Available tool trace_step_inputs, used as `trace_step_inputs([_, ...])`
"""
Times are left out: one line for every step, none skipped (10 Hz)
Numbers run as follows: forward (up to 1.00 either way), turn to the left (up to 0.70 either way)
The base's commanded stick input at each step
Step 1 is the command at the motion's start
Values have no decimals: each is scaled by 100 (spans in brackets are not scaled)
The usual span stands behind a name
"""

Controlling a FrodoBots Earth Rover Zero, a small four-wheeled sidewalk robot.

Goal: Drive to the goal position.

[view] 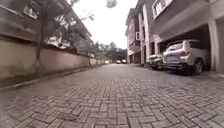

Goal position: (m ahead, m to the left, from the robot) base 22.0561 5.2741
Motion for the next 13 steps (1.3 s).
trace_step_inputs([50, 0])
trace_step_inputs([50, 0])
trace_step_inputs([50, 0])
trace_step_inputs([50, 0])
trace_step_inputs([50, 0])
trace_step_inputs([50, 0])
trace_step_inputs([50, 0])
trace_step_inputs([50, 0])
trace_step_inputs([50, 0])
trace_step_inputs([50, 0])
trace_step_inputs([50, 0])
trace_step_inputs([50, 0])
trace_step_inputs([50, 0])
